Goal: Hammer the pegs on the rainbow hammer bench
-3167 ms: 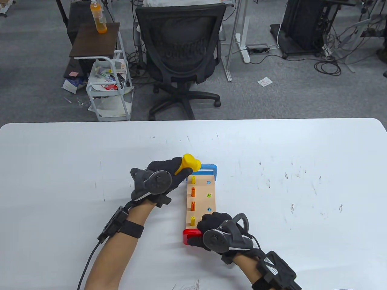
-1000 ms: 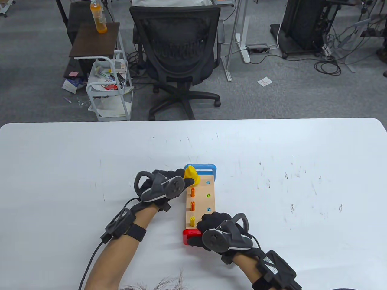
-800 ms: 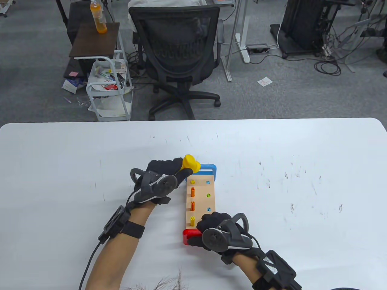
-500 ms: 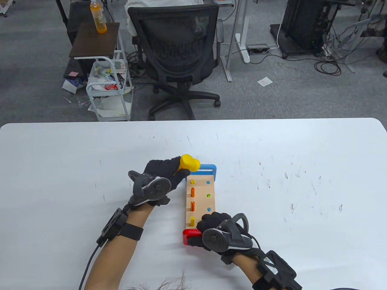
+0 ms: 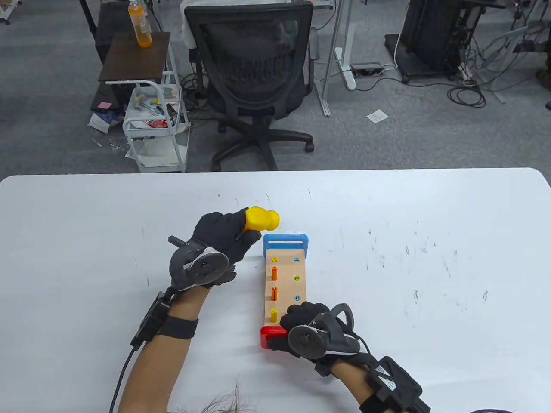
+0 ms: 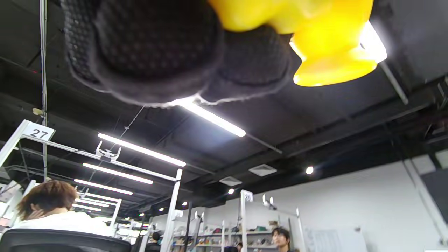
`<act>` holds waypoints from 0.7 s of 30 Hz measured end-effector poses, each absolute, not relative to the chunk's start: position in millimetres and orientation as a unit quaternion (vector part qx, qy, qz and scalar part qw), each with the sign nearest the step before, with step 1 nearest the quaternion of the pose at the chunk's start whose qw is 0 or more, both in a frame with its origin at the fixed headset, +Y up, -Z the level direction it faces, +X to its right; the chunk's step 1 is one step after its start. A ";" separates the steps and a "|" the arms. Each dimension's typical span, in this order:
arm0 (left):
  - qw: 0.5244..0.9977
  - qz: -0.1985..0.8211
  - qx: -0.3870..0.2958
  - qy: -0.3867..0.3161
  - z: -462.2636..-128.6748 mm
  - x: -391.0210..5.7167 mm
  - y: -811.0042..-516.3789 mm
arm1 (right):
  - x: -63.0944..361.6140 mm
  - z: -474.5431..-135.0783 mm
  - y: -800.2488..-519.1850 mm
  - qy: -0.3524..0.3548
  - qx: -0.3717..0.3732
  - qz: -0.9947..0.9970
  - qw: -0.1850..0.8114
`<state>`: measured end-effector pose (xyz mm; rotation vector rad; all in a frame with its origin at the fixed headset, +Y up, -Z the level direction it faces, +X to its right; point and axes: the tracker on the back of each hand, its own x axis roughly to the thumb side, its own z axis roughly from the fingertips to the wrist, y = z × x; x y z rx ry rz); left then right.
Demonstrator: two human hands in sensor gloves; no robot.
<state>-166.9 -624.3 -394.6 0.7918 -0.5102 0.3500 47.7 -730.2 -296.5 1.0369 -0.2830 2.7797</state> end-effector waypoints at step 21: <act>0.905 0.109 0.333 -0.242 -406.7 -153.6 -646.8 | 48.4 -296.9 -730.6 -0.093 0.347 0.930 0.081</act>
